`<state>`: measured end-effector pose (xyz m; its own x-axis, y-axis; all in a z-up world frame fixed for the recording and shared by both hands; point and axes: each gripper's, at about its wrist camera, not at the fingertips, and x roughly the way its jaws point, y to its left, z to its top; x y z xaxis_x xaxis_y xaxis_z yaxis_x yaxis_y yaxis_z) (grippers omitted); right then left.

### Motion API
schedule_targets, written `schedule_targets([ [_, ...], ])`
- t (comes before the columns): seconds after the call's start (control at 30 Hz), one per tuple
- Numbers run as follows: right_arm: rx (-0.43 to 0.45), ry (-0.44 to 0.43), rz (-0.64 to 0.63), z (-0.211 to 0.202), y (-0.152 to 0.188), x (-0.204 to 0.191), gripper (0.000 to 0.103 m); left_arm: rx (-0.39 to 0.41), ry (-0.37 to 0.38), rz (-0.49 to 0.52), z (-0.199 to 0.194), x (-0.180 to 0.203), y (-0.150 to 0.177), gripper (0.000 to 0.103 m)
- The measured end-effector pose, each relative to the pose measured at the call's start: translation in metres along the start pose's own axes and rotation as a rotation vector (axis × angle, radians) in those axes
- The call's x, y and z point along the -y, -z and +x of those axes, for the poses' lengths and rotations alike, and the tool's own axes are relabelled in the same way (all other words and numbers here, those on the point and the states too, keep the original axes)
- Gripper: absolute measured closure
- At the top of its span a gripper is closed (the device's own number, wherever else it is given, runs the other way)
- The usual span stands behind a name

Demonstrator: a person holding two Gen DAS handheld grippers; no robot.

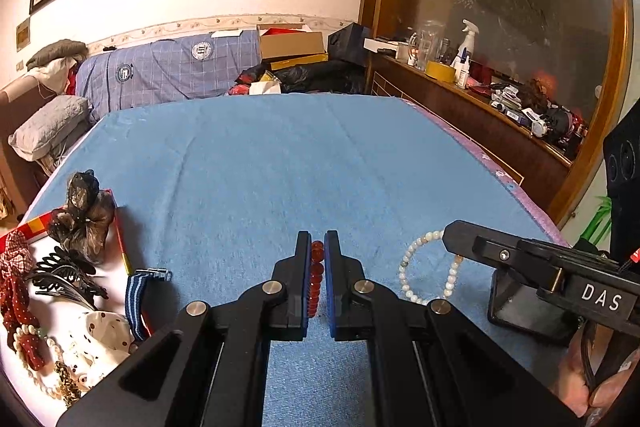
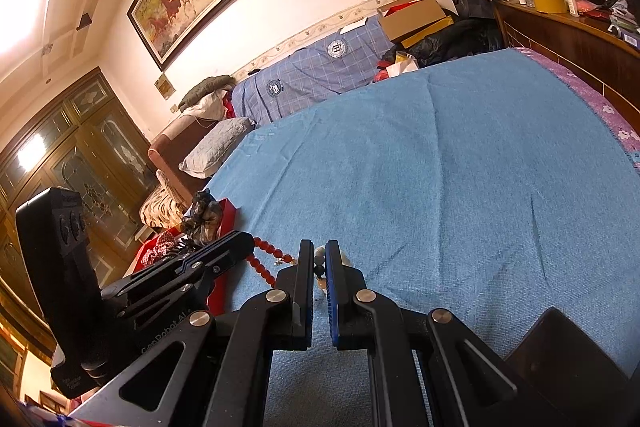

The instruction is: Organize jewelry

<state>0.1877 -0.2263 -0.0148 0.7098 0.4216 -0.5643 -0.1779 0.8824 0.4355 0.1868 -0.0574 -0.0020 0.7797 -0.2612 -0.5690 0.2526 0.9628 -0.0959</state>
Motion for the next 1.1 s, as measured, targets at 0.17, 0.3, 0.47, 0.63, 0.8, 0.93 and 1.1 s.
schedule_targets([
  [0.17,-0.001,0.0,0.0,0.0,0.0,-0.001,0.097,0.009,-0.015,0.018,-0.001,0.002,0.001,0.097],
  [0.3,0.0,-0.001,0.0,0.0,0.0,0.0,0.097,0.008,-0.018,0.024,0.0,0.004,0.002,0.097],
  [0.47,0.0,0.0,-0.006,0.0,-0.002,-0.002,0.097,0.005,-0.019,0.027,0.001,0.005,0.003,0.097],
  [0.63,0.004,-0.004,-0.011,-0.001,-0.001,-0.003,0.097,0.006,-0.019,0.027,0.001,0.005,0.003,0.097],
  [0.8,0.001,-0.005,-0.014,-0.001,0.001,-0.004,0.097,0.011,-0.02,0.024,0.002,0.004,0.003,0.097],
  [0.93,0.001,-0.012,-0.009,-0.003,0.002,-0.005,0.097,0.017,-0.019,0.014,0.0,0.0,0.004,0.097],
  [1.1,-0.003,-0.021,-0.006,-0.002,-0.001,-0.012,0.097,0.04,-0.019,-0.001,-0.014,-0.005,0.002,0.097],
])
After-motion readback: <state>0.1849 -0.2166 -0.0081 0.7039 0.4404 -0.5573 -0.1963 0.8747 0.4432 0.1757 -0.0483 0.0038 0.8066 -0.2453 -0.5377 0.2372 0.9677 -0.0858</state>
